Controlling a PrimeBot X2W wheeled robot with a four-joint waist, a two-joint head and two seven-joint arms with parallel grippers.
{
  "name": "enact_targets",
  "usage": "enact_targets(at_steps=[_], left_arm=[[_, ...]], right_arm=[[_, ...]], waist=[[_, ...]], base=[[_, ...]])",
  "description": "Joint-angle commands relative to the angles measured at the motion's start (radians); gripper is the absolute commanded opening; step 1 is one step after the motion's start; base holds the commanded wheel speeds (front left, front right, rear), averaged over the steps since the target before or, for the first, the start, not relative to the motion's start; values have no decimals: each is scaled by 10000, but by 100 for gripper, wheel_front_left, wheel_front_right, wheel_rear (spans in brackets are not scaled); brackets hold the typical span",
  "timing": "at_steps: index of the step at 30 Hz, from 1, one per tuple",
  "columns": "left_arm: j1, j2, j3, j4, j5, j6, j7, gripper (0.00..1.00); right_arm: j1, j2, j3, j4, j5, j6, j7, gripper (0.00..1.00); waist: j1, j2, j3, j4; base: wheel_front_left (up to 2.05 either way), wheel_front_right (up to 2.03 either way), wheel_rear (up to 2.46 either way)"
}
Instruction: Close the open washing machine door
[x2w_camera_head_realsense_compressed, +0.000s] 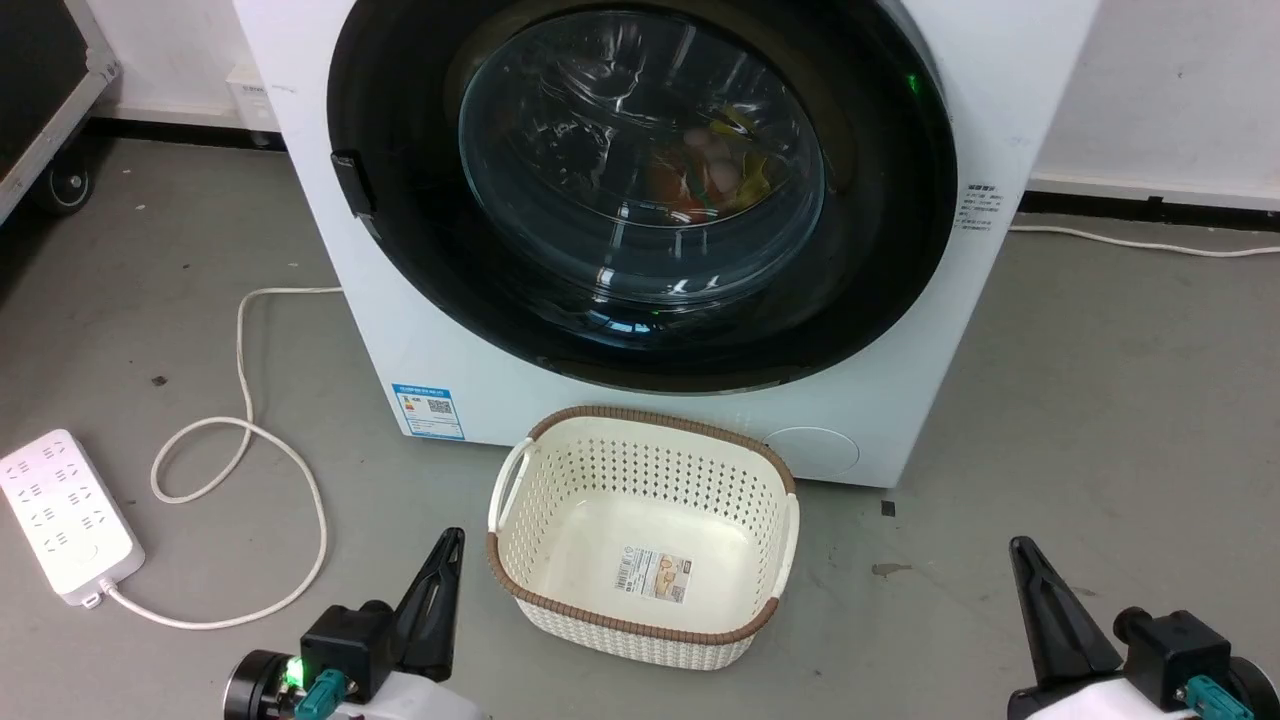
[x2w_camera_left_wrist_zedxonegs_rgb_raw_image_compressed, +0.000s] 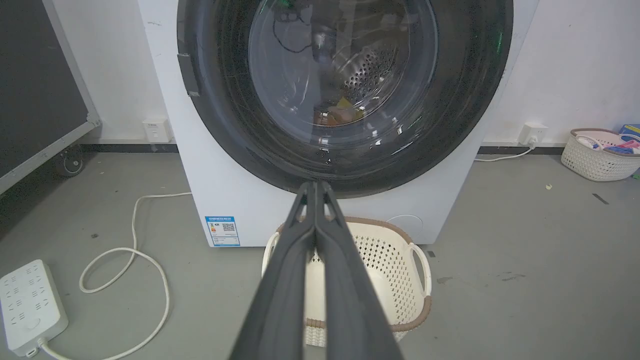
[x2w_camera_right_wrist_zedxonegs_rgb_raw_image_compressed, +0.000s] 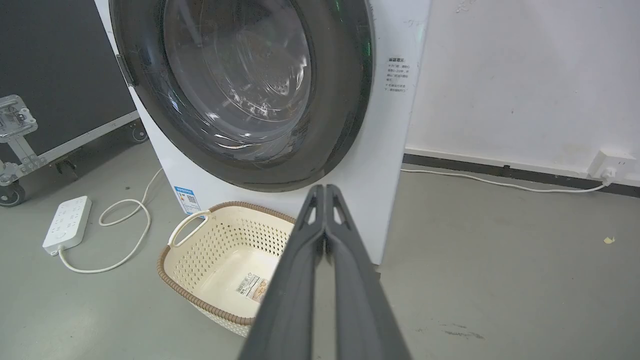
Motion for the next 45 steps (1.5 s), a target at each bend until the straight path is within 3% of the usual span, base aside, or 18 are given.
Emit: enact_targets(at_steps=[1, 45], left_arm=[[11, -15, 23, -79, 54, 56, 49, 0], [83, -116, 355, -836, 400, 504, 944, 0]], right_arm=[[-14, 2, 17, -87, -22, 0, 46, 0], [-107, 18, 237, -746, -165, -3, 950, 0]], waist=[[0, -1, -2, -1], [-1, -1, -27, -29]], base=[[0, 0, 0], [0, 0, 0]])
